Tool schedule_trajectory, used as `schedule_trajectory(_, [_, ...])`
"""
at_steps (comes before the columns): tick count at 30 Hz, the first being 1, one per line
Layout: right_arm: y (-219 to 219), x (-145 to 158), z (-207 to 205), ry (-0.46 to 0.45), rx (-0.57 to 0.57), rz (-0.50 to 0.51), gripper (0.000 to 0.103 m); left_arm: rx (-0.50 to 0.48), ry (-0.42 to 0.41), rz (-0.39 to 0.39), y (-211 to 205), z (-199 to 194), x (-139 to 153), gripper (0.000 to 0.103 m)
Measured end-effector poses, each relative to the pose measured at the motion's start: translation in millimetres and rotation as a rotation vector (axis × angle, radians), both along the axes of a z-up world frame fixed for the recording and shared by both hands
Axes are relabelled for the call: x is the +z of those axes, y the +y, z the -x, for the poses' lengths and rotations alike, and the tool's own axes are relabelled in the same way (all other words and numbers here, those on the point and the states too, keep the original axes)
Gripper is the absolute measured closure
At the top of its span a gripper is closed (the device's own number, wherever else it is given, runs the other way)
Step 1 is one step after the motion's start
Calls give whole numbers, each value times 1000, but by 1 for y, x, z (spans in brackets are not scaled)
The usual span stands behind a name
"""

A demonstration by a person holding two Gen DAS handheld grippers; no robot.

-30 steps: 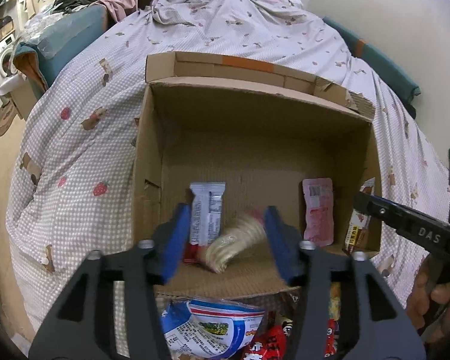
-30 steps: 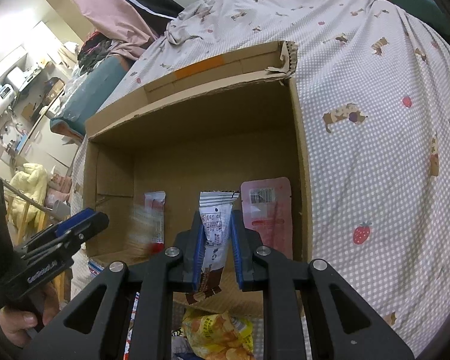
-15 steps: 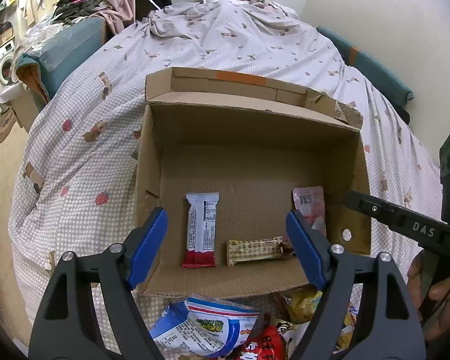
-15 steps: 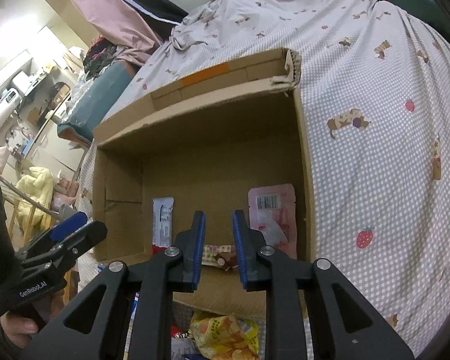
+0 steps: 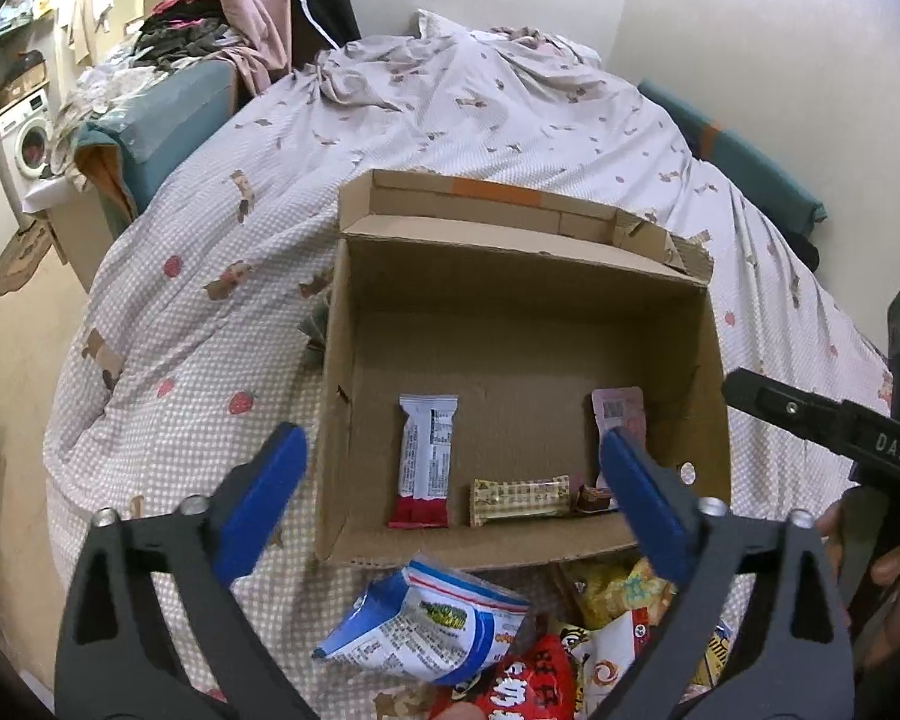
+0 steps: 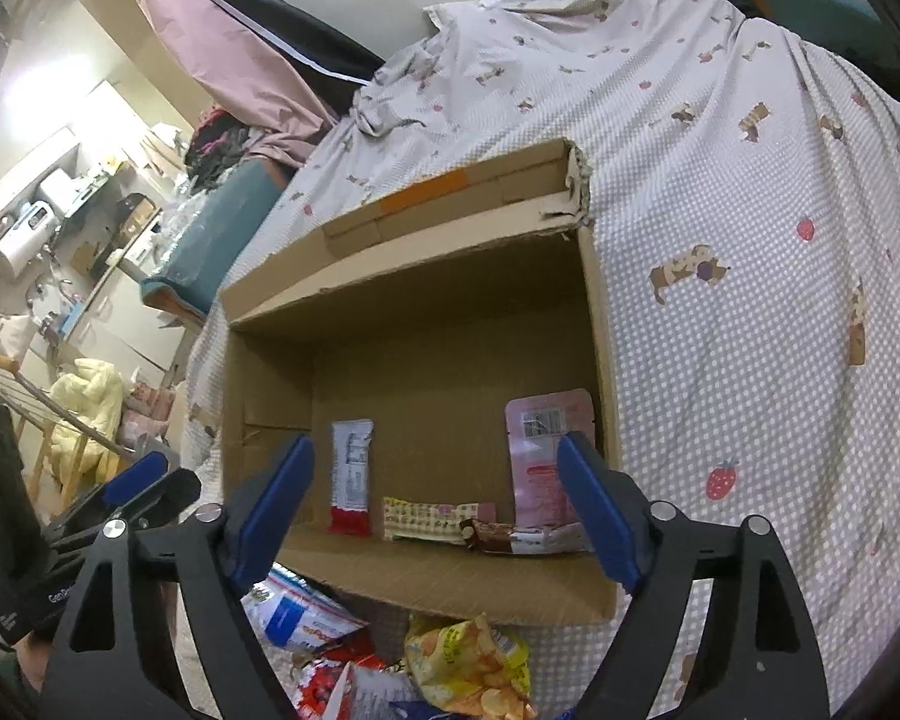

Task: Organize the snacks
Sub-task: 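Withdraw both tools from the box toward the snack pile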

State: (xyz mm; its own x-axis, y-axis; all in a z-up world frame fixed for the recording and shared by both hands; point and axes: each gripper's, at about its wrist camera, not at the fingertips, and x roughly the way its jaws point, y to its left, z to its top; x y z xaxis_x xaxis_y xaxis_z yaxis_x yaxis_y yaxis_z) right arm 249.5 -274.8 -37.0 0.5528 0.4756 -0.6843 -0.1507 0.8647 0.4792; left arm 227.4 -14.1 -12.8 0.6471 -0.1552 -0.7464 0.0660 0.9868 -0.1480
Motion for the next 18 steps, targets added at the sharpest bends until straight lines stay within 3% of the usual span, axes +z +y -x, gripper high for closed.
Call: schedule_trajectory(18, [-5, 18, 51, -23, -36, -33, 11, 49, 3, -14, 24, 53, 8, 4])
